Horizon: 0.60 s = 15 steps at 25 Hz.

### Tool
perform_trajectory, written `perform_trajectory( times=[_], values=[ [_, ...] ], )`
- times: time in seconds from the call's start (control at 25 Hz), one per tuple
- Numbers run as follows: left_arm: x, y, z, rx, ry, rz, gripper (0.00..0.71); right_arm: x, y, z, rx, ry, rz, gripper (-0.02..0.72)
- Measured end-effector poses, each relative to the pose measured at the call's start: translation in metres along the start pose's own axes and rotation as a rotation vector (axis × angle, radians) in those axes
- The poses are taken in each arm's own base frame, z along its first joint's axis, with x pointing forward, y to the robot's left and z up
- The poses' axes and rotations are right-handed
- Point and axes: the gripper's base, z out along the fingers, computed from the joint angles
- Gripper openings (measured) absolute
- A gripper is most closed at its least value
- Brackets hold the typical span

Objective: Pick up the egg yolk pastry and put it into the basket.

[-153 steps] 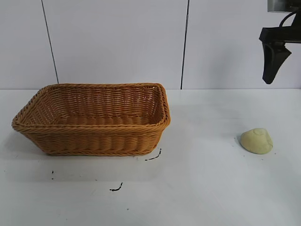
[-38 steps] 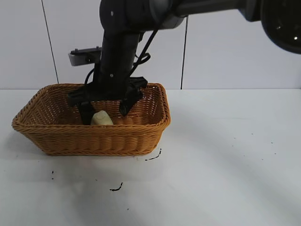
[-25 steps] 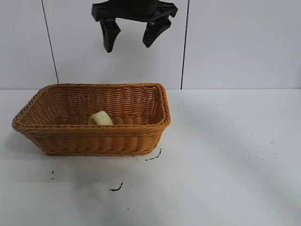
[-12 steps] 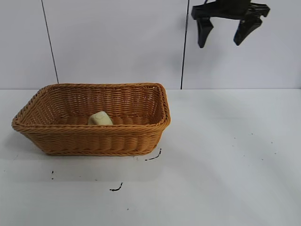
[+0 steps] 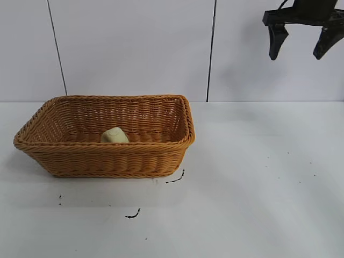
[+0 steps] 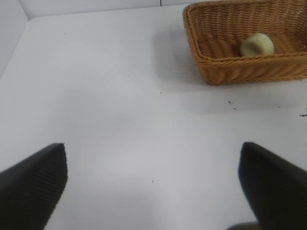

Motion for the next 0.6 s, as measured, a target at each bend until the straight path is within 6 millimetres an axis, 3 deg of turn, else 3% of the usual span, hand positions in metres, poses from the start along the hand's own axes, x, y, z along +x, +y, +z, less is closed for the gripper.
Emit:
perform_trajectory(
  times=[0.28,0.6],
  values=[
    [0.000,0.000,0.000,0.000,0.000,0.000,0.697,0.073,0.000,-0.048,-0.006,0.102,0.004,0.655],
    [0.000,0.000,0.000,0.000,0.000,0.000,0.697,0.182,0.000,-0.102,-0.009,0.141,0.018,0.655]
  ],
)
